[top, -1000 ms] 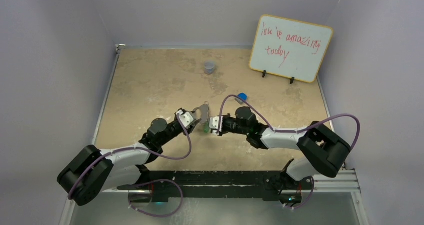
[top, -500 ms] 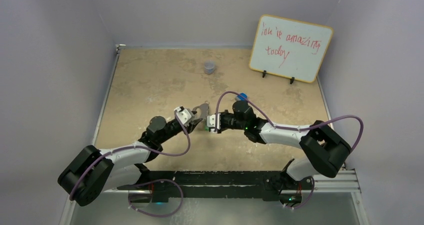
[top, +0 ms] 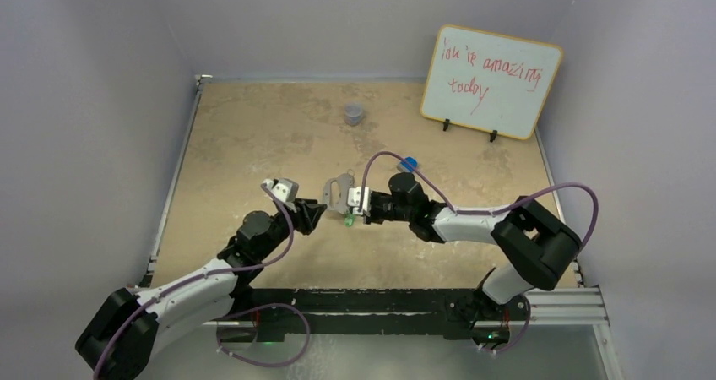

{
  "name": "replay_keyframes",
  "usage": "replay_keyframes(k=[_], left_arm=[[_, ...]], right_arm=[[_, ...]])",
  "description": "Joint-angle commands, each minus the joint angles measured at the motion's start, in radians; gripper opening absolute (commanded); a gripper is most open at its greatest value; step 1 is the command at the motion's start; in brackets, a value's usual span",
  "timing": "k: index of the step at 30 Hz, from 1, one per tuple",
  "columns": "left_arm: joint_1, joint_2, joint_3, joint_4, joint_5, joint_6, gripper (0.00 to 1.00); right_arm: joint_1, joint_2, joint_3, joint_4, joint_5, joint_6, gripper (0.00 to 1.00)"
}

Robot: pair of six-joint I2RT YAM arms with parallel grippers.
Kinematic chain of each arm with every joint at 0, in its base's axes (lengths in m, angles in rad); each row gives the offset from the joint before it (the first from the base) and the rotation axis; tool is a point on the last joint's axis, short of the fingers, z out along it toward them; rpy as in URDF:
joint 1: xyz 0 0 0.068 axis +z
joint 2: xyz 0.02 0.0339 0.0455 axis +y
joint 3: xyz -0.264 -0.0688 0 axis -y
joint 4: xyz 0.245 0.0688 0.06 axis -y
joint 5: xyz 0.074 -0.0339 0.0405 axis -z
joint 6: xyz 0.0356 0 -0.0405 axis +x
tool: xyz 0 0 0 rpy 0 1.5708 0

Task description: Remove the keys from the keyring

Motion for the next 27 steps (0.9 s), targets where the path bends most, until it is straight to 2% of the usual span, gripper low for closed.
replay_keyframes(k=[1,17,27], left_arm=[[-0.004,-0.023,-0.024,-0.059,-0.079,-0.104,0.32],[-0.013,0.295,0.018,0.144,0.021,-0.21,0.29],[-0.021,0.325,0.027,0.132,0.008,-0.227,0.28]], right_arm=[[0.002,0.045,0.028,0.016,0.02,0.062,0.0],[0.022,0.139,0.08,-0.02,0.031,0.071,0.0],[0.037,0.16,0.14,-0.131,-0.006,0.096,0.0]])
